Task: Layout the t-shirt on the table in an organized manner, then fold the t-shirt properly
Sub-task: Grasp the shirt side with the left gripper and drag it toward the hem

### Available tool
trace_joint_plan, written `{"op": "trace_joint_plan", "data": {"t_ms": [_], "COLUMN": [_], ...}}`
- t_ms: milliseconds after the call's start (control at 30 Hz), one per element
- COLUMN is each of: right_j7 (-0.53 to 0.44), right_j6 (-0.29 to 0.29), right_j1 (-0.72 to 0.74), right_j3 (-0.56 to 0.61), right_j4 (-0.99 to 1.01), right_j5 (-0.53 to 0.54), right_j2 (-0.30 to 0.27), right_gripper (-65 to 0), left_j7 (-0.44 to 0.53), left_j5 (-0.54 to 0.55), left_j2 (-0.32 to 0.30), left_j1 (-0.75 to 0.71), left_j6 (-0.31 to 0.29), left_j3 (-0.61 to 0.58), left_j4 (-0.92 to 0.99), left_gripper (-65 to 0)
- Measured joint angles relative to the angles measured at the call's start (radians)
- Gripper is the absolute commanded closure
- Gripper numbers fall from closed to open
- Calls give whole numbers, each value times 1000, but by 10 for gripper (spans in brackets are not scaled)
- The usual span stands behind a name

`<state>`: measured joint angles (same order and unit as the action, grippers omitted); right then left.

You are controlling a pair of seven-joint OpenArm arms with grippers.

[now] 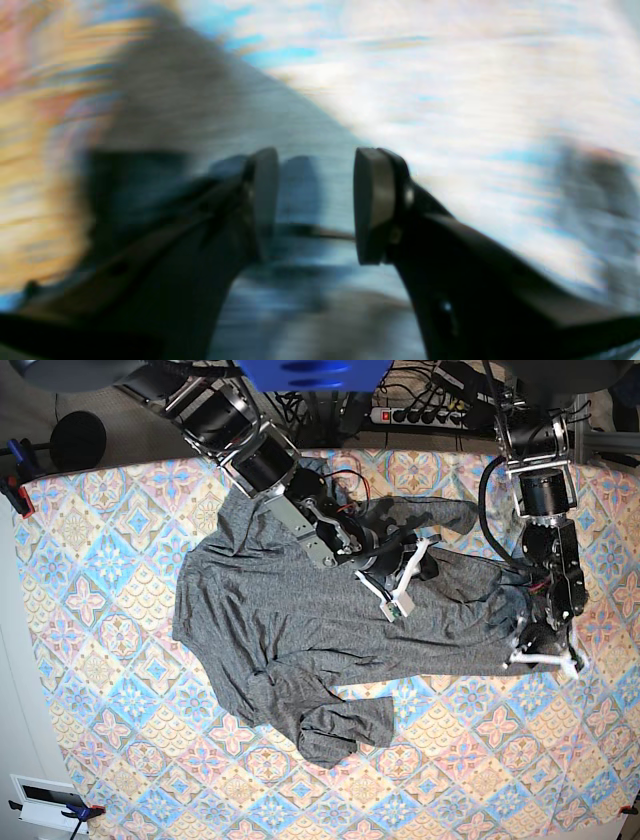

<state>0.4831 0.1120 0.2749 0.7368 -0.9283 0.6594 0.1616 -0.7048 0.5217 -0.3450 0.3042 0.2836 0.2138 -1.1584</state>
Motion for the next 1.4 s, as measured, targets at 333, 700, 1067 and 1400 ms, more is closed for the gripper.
{"op": "trace_joint_plan", "data": {"t_ms": [333,700,1067,1400], "right_j7": [-3,-3,-3,-3], "right_j6": [0,0,-2,0], "right_j1": [0,0,-1,0], "right_j3": [0,0,0,-2], "right_j4": [0,0,0,0], "right_j5": [0,0,0,0], "right_j2": [0,0,1,0], "right_gripper": [-6,-6,-6,-6], "left_j7": [34,105,359,418], "left_j5": [-77,-78,-74,-66], "left_j2": [-12,-41,-36,-23], "left_j1": [-7,-7,1,0], "left_j6": [-10,1,1,4], "left_j3": [-14,-8,-8,82], "left_j4": [42,49,267,273], "left_gripper": [-304,-342,-341,-341]}}
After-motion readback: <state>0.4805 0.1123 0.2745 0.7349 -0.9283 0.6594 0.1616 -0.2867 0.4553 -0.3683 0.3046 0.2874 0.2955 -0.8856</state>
